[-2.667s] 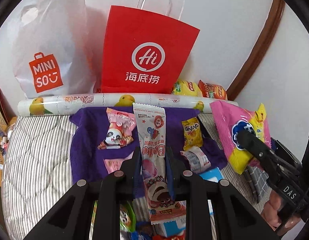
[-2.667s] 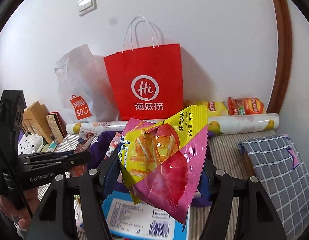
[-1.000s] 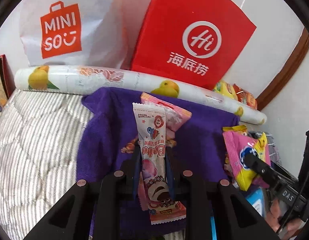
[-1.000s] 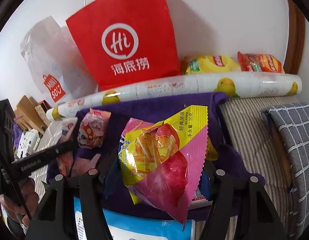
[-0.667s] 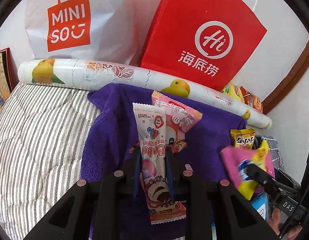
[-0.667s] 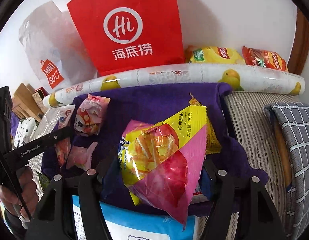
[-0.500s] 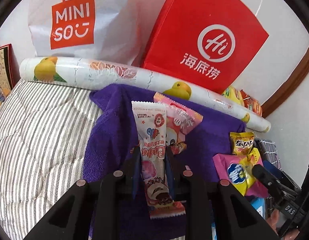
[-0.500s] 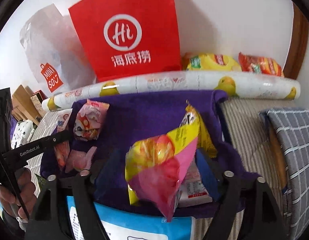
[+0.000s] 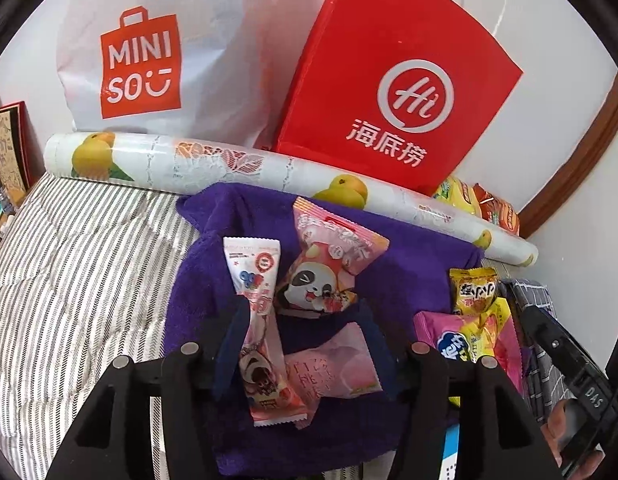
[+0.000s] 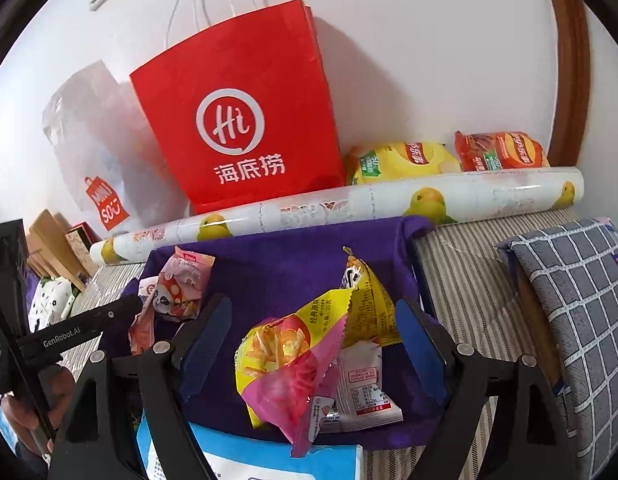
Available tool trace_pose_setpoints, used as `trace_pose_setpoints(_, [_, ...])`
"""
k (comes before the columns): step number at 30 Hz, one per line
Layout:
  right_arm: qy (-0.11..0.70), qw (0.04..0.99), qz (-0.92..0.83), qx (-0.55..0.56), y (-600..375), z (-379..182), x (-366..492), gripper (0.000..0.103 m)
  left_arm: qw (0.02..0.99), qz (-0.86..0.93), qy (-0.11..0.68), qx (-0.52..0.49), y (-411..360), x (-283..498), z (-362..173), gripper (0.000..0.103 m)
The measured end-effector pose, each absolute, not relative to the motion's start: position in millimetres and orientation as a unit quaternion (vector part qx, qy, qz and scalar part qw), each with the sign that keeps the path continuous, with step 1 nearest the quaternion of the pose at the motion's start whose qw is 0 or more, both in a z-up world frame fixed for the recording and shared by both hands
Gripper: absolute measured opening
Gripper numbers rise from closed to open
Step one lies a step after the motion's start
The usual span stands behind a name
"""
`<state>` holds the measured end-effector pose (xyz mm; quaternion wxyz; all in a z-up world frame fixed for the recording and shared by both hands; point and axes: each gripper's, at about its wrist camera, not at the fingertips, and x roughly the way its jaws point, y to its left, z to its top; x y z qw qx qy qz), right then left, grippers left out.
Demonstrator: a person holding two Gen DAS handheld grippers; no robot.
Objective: Organize snacks
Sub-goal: 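Open both grippers to drop the two snacks onto the towel, then grasp the red candy packet with the right gripper while the left grasps the green snack bag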
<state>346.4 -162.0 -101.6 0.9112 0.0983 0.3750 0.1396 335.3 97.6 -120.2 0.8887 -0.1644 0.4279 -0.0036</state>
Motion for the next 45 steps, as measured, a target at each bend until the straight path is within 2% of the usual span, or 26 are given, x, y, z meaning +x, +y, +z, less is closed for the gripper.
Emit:
trace_pose_setpoints(11, [0.353, 0.925, 0.129, 0.059, -150.7, -85.1, 324.5, 0.083, 0.901, -0.003, 0.403, -0.159, 94.1, 321.2, -91.4, 0.055])
trace_pose_setpoints(19, [0.330, 0.922, 0.185, 0.082, -149.1, -61.4, 261.8, 0.083, 0.894, -0.003, 0.416, -0.167, 103.3, 282.4, -84.7, 0.055])
trace_pose_setpoints(24, [0.366, 0.904, 0.199, 0.091, -149.0, -79.8, 220.9, 0.077, 0.890, 0.005, 0.422, -0.172, 119.9, 244.1, -82.4, 0.055])
trace_pose_setpoints(29, [0.405, 0.882, 0.219, 0.102, -136.3, -106.0, 180.3, 0.077, 0.889, 0.008, 0.423, -0.176, 128.4, 213.7, -81.3, 0.055])
trace_pose_setpoints(34, [0.433, 0.868, 0.229, 0.082, -112.6, -127.3, 161.8, 0.080, 0.889, 0.001, 0.421, -0.178, 136.6, 189.9, -82.4, 0.057])
trace_pose_setpoints(39, [0.469, 0.846, 0.226, 0.114, -100.7, -155.7, 171.8, 0.081, 0.886, -0.003, 0.430, -0.174, 147.4, 172.2, -90.6, 0.057])
trace_pose_setpoints(45, [0.467, 0.848, 0.225, 0.116, -86.9, -161.2, 172.8, 0.086, 0.879, -0.008, 0.438, -0.186, 161.1, 163.6, -102.1, 0.057])
